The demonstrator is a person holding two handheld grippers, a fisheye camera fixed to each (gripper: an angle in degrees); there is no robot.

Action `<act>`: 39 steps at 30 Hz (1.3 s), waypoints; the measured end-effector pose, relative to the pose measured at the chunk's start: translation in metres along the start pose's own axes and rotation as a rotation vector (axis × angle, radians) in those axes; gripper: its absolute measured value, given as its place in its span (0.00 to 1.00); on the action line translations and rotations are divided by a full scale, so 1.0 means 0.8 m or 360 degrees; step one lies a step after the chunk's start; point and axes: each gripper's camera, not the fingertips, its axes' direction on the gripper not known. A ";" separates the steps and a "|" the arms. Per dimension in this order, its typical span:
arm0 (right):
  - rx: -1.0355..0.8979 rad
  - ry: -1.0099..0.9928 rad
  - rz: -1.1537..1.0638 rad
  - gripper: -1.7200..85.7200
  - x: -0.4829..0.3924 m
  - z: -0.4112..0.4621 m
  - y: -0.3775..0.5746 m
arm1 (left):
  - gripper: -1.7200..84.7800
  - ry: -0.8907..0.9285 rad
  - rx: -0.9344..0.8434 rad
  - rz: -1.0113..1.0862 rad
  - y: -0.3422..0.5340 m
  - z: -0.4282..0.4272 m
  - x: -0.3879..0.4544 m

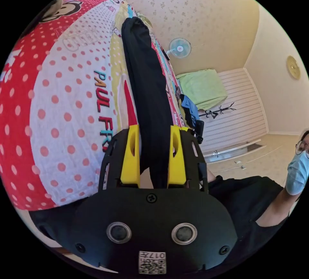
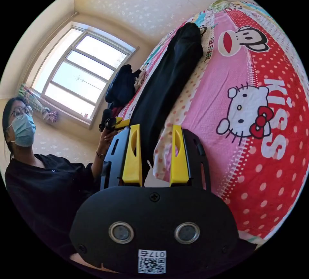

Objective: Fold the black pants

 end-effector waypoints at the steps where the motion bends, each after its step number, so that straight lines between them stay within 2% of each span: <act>1: 0.0007 -0.0063 0.0025 0.19 0.006 0.001 -0.013 | 0.18 -0.0041 0.0035 0.0000 -0.012 -0.005 0.003; 4: 0.0015 -0.0134 0.0089 0.20 0.019 0.006 -0.050 | 0.19 -0.0137 0.0064 -0.0022 -0.047 -0.011 0.004; 10: -0.0122 -0.0137 0.0165 0.21 0.028 0.030 -0.092 | 0.17 -0.0064 -0.0209 -0.0116 -0.092 0.012 -0.011; 16: -0.0173 -0.0247 0.0105 0.16 0.022 0.017 -0.040 | 0.13 0.0001 -0.0231 -0.0066 -0.025 0.009 0.000; 19: -0.0120 -0.0349 0.0112 0.12 0.024 0.009 -0.002 | 0.12 0.0099 -0.0174 -0.0059 0.002 0.003 -0.003; 23: -0.0107 -0.0451 0.0159 0.07 0.012 -0.004 0.029 | 0.08 0.0293 -0.0278 0.0003 0.033 -0.014 0.013; 27: -0.0079 -0.0488 -0.0086 0.04 -0.063 -0.045 0.059 | 0.08 0.0444 -0.0224 0.0201 0.074 -0.051 0.070; 32: 0.0113 -0.0649 -0.0525 0.03 -0.187 -0.131 0.077 | 0.07 0.0698 0.0000 0.0647 0.120 -0.137 0.207; 39: 0.0331 -0.0551 -0.1267 0.02 -0.403 -0.263 0.089 | 0.07 0.0752 0.0172 0.1232 0.153 -0.220 0.409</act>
